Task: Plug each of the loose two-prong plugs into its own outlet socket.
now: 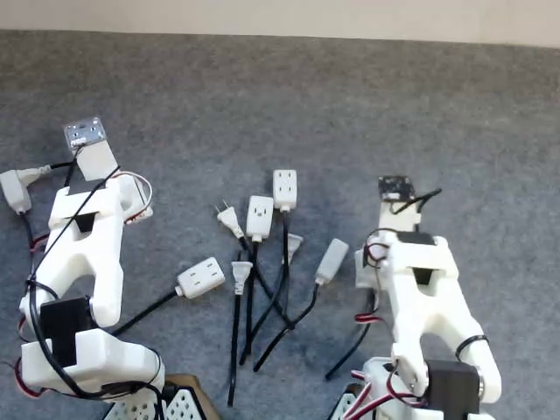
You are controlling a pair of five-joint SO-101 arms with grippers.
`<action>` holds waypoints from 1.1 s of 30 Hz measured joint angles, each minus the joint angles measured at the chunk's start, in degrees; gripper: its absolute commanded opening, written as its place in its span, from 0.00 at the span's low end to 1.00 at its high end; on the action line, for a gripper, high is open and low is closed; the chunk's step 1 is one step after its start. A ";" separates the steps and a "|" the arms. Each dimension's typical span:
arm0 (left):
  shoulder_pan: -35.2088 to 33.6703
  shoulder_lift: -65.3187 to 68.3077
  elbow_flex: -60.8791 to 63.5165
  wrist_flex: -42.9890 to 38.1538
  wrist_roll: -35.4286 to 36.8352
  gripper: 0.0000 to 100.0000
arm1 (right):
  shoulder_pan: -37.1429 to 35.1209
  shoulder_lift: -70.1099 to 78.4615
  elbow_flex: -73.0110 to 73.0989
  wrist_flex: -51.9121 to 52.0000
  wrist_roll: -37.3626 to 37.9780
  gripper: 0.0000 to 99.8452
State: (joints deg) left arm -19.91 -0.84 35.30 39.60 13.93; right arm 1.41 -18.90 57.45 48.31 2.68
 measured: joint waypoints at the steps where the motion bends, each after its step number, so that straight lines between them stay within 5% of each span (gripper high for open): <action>1: 0.00 0.00 0.00 0.00 0.00 0.24 | 0.70 0.00 0.00 -0.62 0.00 0.04; 12: 0.00 0.00 0.00 0.00 0.00 0.24 | 1.32 0.00 0.09 -1.76 -0.35 0.04; 19: 0.00 0.00 0.00 0.00 0.00 0.24 | 0.88 0.00 0.09 -1.85 -3.25 0.18; 33: 0.00 0.00 0.00 0.00 0.00 0.24 | 0.26 0.00 0.09 -2.55 -5.80 0.10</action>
State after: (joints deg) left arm -19.91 -0.84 35.30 39.60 13.93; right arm 1.67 -18.90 57.54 45.76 -3.12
